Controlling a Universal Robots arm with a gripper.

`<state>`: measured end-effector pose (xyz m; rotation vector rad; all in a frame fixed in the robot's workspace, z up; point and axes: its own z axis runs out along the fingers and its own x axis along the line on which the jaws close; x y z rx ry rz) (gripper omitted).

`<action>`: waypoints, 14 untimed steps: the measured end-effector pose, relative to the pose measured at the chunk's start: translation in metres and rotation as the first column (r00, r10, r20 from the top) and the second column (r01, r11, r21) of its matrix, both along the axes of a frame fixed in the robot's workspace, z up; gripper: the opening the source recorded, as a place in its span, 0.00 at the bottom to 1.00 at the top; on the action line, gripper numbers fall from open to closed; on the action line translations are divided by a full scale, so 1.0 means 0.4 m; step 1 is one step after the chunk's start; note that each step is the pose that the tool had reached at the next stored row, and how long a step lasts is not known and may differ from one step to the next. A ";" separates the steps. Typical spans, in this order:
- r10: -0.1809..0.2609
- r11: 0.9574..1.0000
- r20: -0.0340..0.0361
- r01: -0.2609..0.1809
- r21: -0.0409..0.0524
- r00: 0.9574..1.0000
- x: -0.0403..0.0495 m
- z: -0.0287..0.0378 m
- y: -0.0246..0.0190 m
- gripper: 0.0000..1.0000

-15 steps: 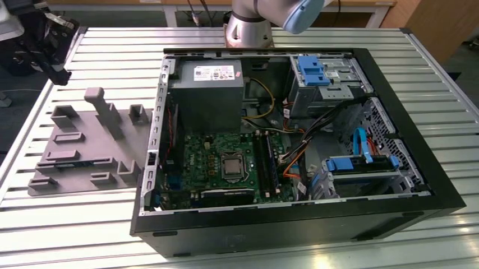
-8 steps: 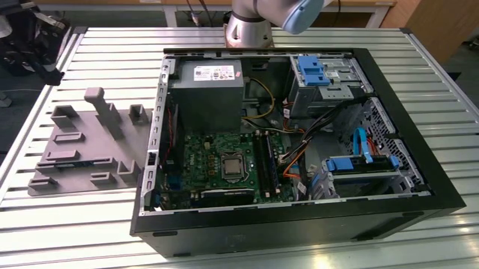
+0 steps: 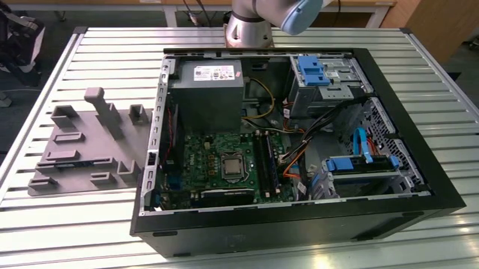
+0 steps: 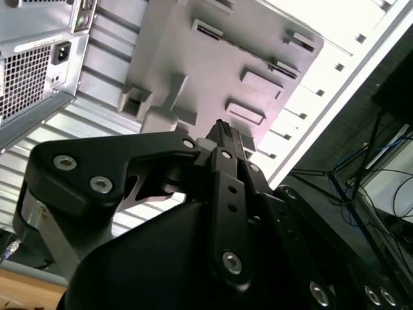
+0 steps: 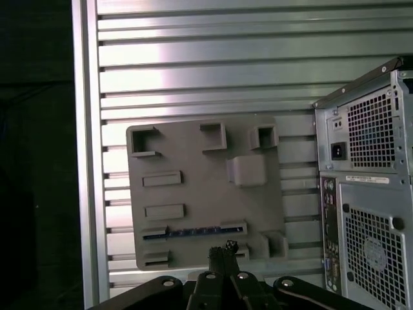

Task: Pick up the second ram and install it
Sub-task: 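Reach for the second ram, then pick up the second ram and move it above second insertion slot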

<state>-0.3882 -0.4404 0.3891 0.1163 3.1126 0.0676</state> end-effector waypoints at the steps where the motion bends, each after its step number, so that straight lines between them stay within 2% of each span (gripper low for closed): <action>1: 0.000 1.000 0.000 0.000 0.000 1.000 -0.007 0.000 0.000 0.11; 6: 0.000 1.000 0.000 0.000 0.000 1.000 -0.034 -0.001 -0.001 0.11; 14: 0.000 1.000 0.000 0.000 0.000 1.000 -0.038 -0.001 -0.001 0.11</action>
